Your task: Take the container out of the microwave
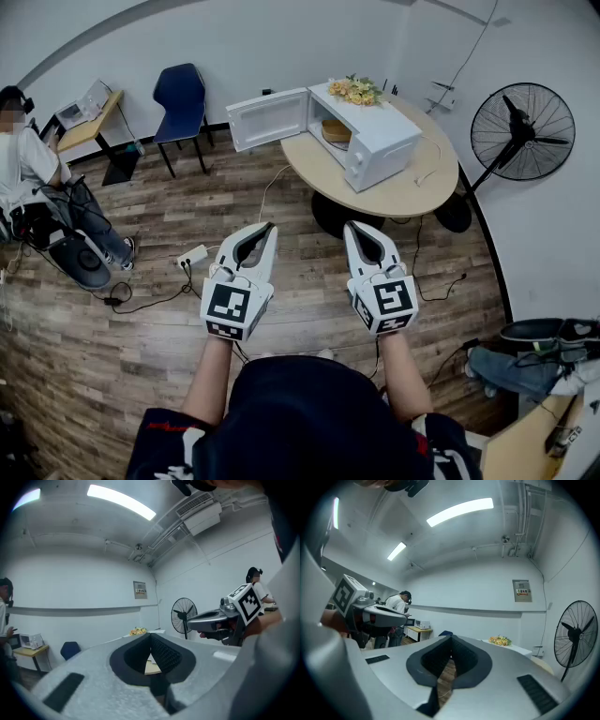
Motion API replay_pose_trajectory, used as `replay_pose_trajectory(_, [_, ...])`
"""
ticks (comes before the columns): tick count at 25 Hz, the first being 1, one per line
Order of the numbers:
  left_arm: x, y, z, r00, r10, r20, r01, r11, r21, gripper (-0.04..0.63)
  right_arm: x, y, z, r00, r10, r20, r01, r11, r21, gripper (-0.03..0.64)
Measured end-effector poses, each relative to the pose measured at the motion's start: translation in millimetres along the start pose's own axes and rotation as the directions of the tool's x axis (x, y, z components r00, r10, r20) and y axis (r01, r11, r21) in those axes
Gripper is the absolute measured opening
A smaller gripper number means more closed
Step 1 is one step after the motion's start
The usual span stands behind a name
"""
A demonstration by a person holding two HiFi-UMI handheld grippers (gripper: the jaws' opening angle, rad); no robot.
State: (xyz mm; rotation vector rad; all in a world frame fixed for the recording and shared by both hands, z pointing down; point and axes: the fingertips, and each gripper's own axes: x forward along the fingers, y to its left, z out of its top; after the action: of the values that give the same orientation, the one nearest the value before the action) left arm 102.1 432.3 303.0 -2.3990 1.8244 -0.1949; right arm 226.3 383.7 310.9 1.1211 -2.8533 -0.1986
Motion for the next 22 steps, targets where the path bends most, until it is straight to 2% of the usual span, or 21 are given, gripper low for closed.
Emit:
replay_pose_trajectory(4, [2.6, -2.5, -2.2, 1.0, -0.004, -0.009, 0.004, 1.0, 0.0, 0.015, -0.6, -2.8, -0.2, 1.0, 0.008, 0.015, -0.009, 0.999, 0.041, 0.006])
replay_pose_trajectory(12, [12.3, -12.5, -10.8, 0.999, -0.015, -0.034, 0.015, 1.0, -0.001, 0.015, 3.2, -8.3, -17.2, 1.0, 0.019, -0.024, -0.019, 0.999, 0.032, 0.006])
replay_pose_trajectory(22, [42.4, -44.9, -28.6, 0.998, 0.009, -0.062, -0.011, 1.0, -0.026, 0.015, -4.4, -46.0, -48.7, 0.995, 0.047, -0.084, -0.045, 0.999, 0.025, 0.008])
